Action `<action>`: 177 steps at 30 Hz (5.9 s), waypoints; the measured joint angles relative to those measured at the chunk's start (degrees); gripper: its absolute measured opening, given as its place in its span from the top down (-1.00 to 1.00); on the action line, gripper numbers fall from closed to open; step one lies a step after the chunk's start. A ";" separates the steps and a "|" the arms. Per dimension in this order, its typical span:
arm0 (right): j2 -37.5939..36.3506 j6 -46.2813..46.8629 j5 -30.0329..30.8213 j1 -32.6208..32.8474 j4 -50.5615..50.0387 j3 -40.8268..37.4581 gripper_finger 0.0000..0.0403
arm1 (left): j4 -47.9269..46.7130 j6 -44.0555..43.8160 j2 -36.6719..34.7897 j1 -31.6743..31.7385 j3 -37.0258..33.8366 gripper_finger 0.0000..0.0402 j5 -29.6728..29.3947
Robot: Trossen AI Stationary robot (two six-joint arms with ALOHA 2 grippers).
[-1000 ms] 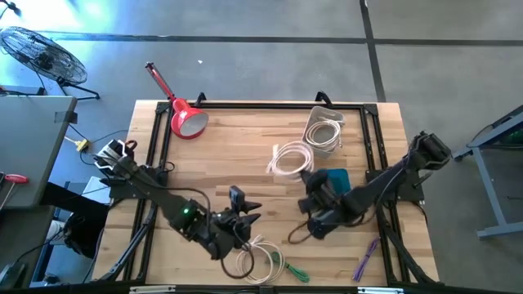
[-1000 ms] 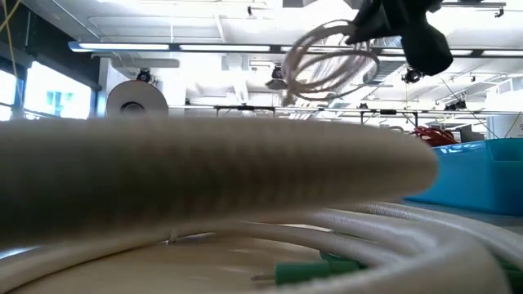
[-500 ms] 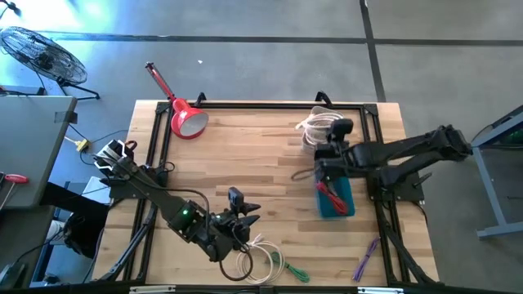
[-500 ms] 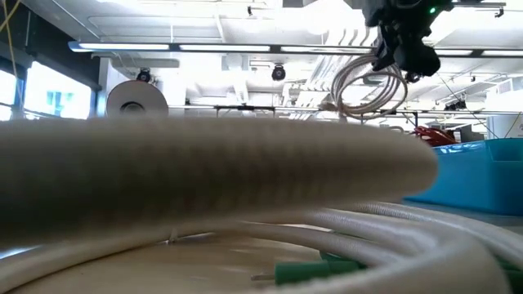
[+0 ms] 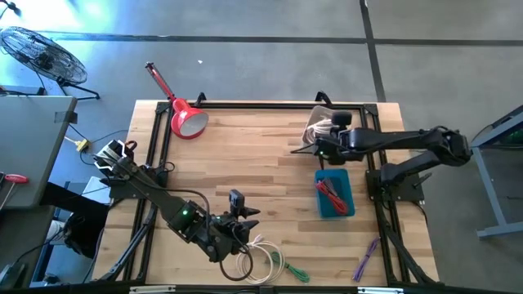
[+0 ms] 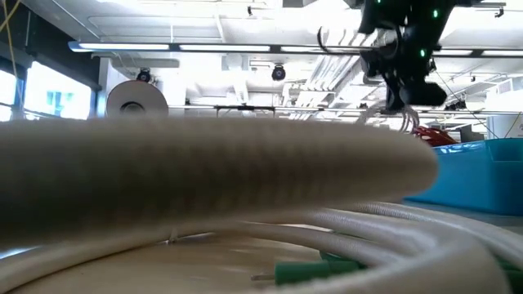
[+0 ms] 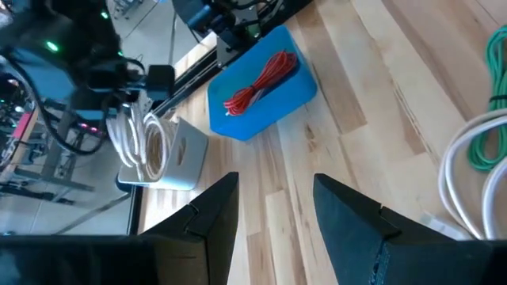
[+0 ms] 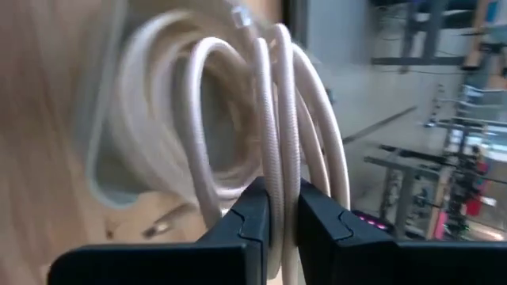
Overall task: Pick & Place USB Port
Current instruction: Put the white HDMI cable into the white bin, then put the purple charger cable into the blue bin
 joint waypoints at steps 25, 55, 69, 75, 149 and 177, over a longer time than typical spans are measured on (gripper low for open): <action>0.02 3.15 -7.96 -2.97 14.49 -11.96 0.14 | -1.23 -0.05 0.04 0.00 0.00 0.22 -2.55; -0.02 27.49 -57.92 19.80 -7.31 15.27 -0.25 | -7.74 -5.16 0.09 0.00 -2.84 0.22 1.88; -0.02 89.63 -51.42 45.59 -4.38 10.63 -0.25 | -9.47 -14.90 1.16 -1.22 -2.84 0.22 9.55; 0.07 114.56 -41.36 56.08 2.66 5.20 -0.25 | -9.68 -19.06 1.33 -2.51 -2.86 0.22 11.23; 28.41 130.00 -56.14 66.04 20.10 0.54 0.90 | -7.48 -21.04 8.52 -10.91 -2.80 0.22 9.70; 28.72 82.10 -8.38 60.07 -2.93 33.51 0.96 | -4.13 -21.16 8.48 -10.86 -2.80 0.22 10.62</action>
